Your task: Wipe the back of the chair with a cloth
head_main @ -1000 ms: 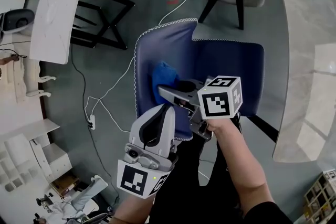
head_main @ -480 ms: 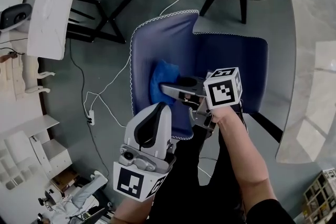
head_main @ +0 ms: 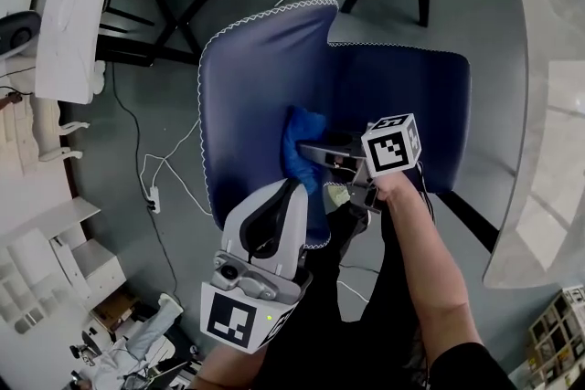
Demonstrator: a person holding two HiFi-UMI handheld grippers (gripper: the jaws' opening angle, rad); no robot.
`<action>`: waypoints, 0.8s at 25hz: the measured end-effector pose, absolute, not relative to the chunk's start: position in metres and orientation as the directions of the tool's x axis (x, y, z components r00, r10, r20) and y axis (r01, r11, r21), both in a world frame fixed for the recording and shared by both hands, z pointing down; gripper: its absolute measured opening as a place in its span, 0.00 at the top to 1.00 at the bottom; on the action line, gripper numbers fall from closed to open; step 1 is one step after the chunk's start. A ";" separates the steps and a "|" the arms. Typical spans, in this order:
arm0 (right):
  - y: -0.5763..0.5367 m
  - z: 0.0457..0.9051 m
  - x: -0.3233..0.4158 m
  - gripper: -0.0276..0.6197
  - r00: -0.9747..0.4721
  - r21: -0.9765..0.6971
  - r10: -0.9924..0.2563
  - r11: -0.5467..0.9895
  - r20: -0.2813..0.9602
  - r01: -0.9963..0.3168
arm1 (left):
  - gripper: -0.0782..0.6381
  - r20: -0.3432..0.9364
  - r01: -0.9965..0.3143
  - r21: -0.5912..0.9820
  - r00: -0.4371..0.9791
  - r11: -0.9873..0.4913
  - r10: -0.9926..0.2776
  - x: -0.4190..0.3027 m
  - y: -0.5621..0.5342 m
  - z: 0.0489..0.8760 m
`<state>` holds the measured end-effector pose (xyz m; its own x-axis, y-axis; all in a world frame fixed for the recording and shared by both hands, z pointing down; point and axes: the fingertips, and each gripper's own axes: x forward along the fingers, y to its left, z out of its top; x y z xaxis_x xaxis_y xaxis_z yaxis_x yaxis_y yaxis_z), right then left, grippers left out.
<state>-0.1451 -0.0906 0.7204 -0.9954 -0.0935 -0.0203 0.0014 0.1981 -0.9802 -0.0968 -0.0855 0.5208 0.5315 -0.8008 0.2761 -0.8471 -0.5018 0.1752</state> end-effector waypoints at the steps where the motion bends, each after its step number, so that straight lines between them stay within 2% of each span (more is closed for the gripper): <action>1: -0.089 0.729 -0.143 0.82 -0.996 -0.981 -0.090 0.195 -0.014 -0.004 | 0.88 0.279 -0.846 0.177 0.533 -0.503 -0.799 -0.096 -0.086 0.524; 6: -0.079 0.782 -0.131 0.82 -0.993 -0.979 -0.075 0.177 0.086 -0.098 | 0.88 0.284 -0.839 0.183 0.544 -0.512 -0.789 -0.092 -0.085 0.532; 11: -0.066 0.847 -0.114 0.82 -0.945 -0.924 -0.053 0.202 0.322 -0.326 | 0.88 0.292 -0.841 0.182 0.541 -0.509 -0.789 -0.089 -0.085 0.539; 15: -0.054 0.887 -0.103 0.82 -0.853 -0.825 -0.029 0.240 0.521 -0.512 | 0.88 0.280 -0.842 0.173 0.540 -0.511 -0.794 -0.089 -0.087 0.538; 20: -0.047 0.904 -0.105 0.83 -0.736 -0.701 -0.098 0.244 0.669 -0.670 | 0.88 0.274 -0.840 0.176 0.542 -0.513 -0.794 -0.088 -0.084 0.540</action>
<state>-0.1048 -0.0468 0.9038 -0.7364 -0.0983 0.6693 -0.6699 0.2436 -0.7013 -0.0881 -0.0837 0.5398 0.5424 -0.7941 0.2743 -0.8401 -0.5130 0.1761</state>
